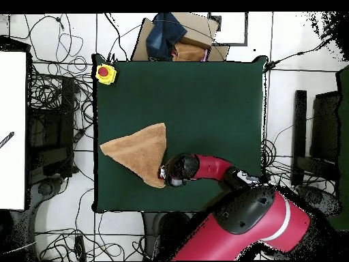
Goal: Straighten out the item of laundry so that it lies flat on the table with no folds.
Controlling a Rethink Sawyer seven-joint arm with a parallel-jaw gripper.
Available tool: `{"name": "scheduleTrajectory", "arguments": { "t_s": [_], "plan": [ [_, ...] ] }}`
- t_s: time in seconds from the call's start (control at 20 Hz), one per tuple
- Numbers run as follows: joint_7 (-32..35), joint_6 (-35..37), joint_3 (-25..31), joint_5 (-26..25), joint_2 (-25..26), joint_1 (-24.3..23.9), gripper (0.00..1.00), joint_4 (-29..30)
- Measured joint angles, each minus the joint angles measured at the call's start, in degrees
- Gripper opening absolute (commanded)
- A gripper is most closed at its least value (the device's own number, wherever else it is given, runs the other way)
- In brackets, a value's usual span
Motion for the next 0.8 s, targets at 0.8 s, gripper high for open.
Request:
{"name": "scheduleTrajectory", "arguments": {
  "t_s": [0.8],
  "plan": [
    [0.00, -3.05, -0.10, 0.00, 0.12, 1.03, 1.00, -0.78]
  ]
}}
